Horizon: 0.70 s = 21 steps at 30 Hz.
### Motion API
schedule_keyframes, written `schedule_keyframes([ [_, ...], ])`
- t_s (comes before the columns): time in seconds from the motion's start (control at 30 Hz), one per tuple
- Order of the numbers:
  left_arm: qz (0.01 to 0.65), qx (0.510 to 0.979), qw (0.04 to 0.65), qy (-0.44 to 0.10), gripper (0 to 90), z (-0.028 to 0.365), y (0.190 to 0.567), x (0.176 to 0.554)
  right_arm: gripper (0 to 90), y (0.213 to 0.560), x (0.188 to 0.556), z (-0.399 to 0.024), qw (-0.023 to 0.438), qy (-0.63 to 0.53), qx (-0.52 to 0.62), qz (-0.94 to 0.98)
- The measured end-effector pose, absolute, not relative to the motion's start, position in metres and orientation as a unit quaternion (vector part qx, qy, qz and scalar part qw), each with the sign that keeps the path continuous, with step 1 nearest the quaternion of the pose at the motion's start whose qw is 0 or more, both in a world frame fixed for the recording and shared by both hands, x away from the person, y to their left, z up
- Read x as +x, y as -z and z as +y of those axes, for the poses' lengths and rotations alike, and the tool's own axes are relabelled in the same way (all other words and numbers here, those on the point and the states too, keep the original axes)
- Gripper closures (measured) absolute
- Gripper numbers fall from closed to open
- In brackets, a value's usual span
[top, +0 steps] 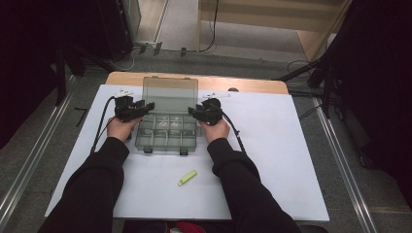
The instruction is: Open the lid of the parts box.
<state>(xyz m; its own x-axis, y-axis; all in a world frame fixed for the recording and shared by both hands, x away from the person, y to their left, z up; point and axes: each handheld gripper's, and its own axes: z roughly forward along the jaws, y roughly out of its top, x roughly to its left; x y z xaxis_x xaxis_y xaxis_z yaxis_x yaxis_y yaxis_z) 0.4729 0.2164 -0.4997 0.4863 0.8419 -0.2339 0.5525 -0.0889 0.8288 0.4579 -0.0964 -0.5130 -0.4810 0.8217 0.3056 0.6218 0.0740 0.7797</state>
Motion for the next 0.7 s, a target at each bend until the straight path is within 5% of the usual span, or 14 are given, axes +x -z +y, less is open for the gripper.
schedule_keyframes([
  [0.7,0.491,0.724,0.464,-0.137,40.3,0.2149,0.5050,0.4752,52.9,0.5154,0.4591,-0.0968,0.108,-0.464,0.503,0.721],
])
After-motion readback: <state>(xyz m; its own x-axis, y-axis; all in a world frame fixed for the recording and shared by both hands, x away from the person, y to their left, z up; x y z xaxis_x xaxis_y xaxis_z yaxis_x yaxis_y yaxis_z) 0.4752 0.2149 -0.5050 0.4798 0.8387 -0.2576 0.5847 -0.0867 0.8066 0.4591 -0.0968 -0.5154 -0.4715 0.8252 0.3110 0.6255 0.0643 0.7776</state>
